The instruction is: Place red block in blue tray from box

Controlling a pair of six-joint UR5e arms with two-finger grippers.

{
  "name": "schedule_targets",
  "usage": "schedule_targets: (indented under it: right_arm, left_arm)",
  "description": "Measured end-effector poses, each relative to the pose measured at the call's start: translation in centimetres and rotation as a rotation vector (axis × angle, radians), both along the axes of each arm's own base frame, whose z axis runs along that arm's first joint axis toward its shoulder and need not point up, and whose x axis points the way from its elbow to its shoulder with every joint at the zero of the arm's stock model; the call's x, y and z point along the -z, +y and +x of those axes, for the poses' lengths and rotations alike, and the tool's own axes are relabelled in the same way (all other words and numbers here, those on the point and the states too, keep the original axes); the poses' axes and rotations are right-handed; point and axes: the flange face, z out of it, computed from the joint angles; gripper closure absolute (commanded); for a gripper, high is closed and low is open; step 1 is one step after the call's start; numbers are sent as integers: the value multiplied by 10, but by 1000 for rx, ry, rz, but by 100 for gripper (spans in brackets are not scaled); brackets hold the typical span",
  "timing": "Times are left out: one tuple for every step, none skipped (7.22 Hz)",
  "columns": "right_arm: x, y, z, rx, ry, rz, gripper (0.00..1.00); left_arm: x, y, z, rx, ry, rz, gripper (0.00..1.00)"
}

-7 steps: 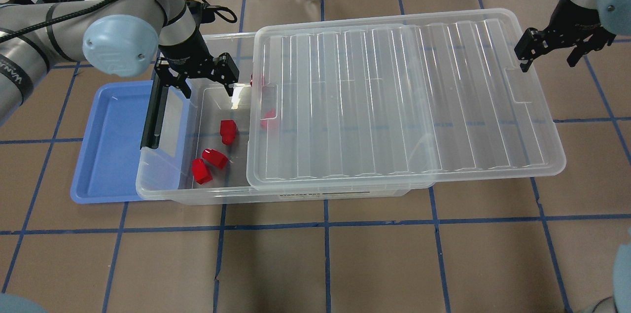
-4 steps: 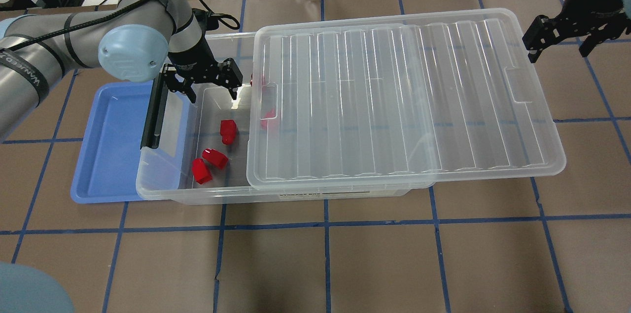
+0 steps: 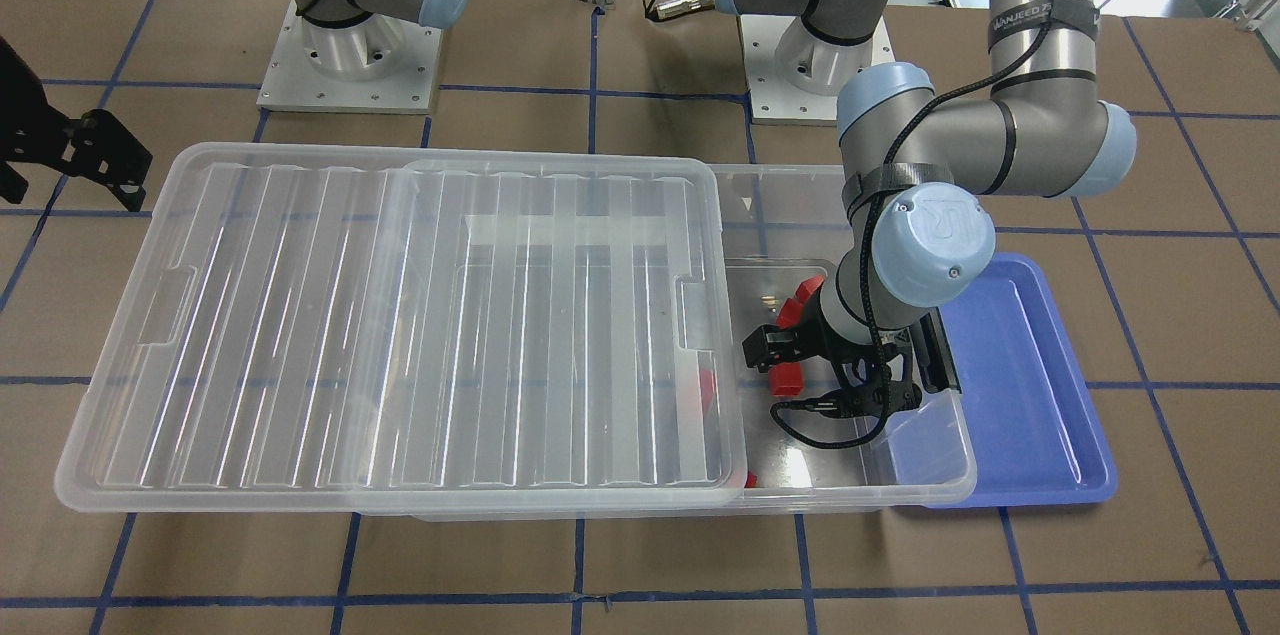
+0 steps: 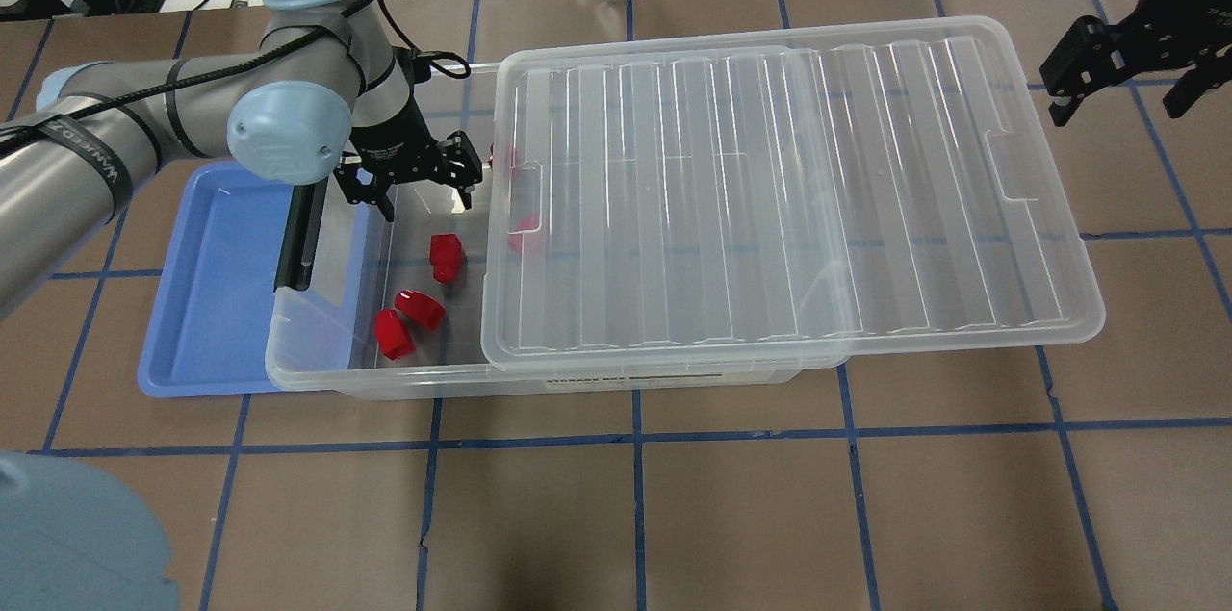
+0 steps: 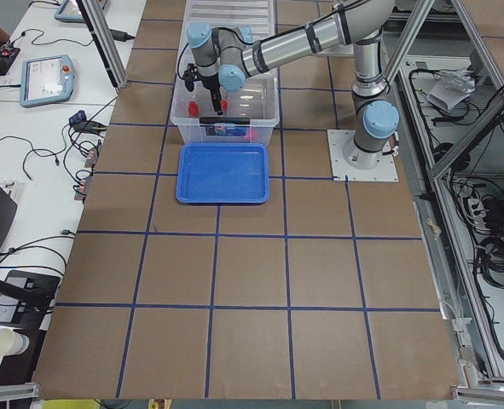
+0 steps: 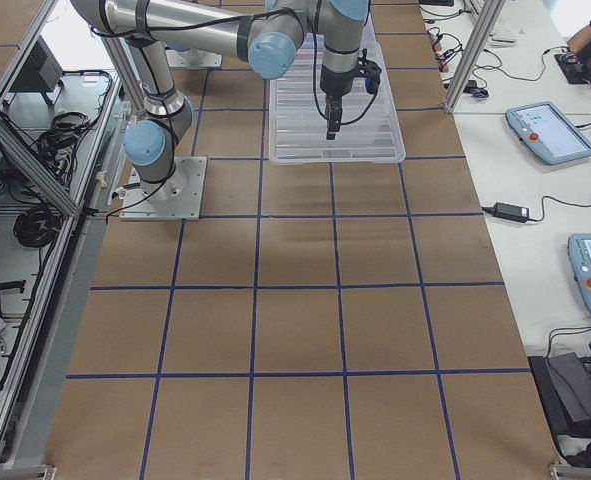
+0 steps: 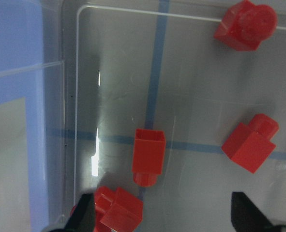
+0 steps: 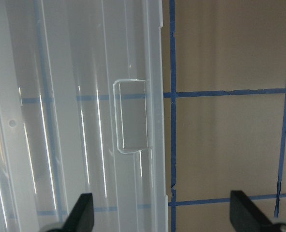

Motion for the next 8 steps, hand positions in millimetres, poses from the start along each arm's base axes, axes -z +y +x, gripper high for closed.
schedule_targets:
  right_arm:
    - [-1, 2, 3, 0, -2, 4, 0]
    - [0, 4, 4, 0, -1, 8, 0]
    - [1, 4, 4, -1, 0, 10, 0]
    - [-1, 4, 4, -1, 1, 6, 0]
    - [-1, 5, 4, -1, 1, 7, 0]
    - [1, 5, 4, -1, 0, 10, 0]
    - [1, 5, 4, -3, -1, 10, 0]
    - [1, 4, 4, -7, -2, 9, 0]
  left_arm:
    - [15, 3, 1, 17, -7, -8, 0]
    - [32, 10, 1, 29, -9, -2, 0]
    - [46, 16, 1, 42, -10, -6, 0]
    - [58, 21, 1, 62, -7, -10, 28]
    - [66, 23, 1, 85, -4, -8, 51]
    - [71, 24, 1, 97, -1, -3, 81]
    - [76, 24, 1, 105, 4, 3, 100]
    - [77, 23, 1, 115, 5, 2, 100]
